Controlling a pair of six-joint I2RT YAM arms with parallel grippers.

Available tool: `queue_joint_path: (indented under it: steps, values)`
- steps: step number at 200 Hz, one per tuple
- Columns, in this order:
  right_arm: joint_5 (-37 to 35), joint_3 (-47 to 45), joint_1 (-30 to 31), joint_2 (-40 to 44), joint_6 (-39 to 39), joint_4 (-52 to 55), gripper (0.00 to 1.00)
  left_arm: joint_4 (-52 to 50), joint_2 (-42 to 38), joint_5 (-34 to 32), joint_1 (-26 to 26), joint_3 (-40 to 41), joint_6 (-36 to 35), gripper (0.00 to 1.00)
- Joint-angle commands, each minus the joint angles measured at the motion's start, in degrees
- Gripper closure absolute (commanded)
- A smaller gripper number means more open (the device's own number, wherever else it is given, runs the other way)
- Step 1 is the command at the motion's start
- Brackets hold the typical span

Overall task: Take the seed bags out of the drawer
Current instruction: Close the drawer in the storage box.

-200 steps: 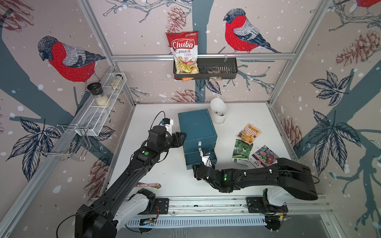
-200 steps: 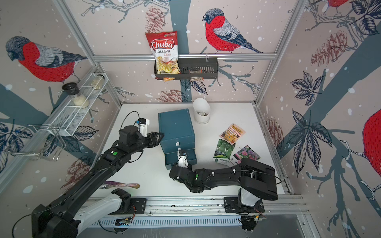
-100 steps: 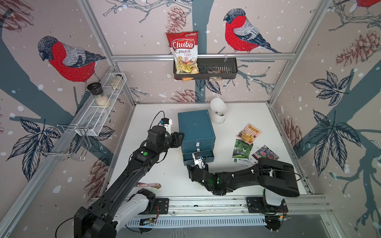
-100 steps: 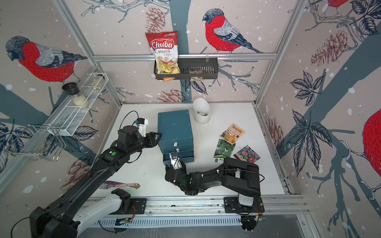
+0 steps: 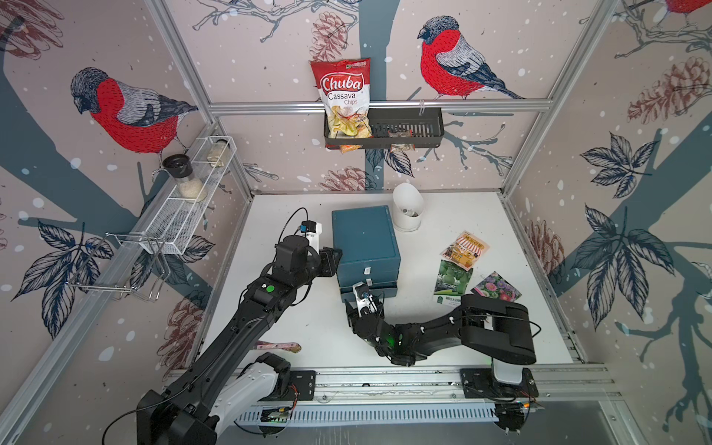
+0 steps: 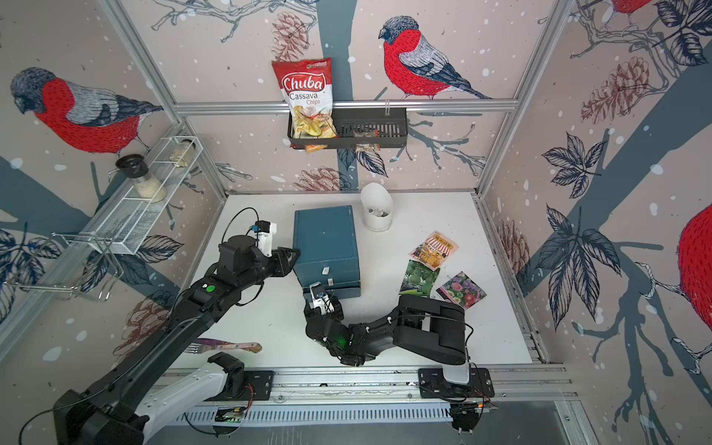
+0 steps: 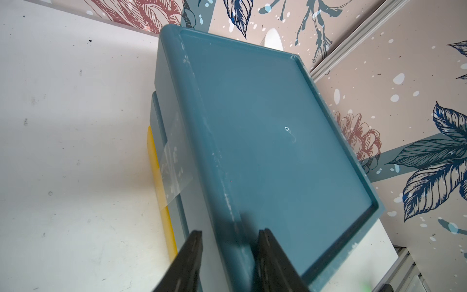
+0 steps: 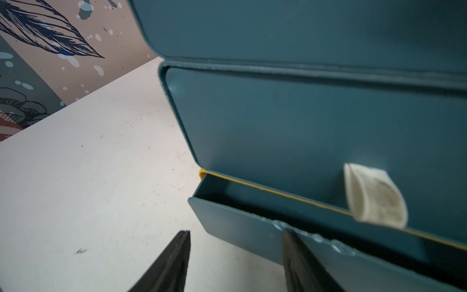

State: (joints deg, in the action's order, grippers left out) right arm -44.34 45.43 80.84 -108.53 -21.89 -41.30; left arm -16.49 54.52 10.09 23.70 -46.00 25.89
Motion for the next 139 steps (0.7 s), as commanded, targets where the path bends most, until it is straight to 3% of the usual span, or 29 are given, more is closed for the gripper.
queue_joint_path:
  steps: [1, 139]
  values:
    - [-2.86, 1.01, -0.06, -1.30, 3.77, -3.95, 0.38, -5.97, -0.32, -2.23, -0.06, 0.28, -1.92, 0.61]
    - [-7.23, 4.57, 0.36, -6.40, 13.89, -10.62, 0.37, -7.59, -1.30, -2.60, -0.06, 0.77, -5.14, 0.68]
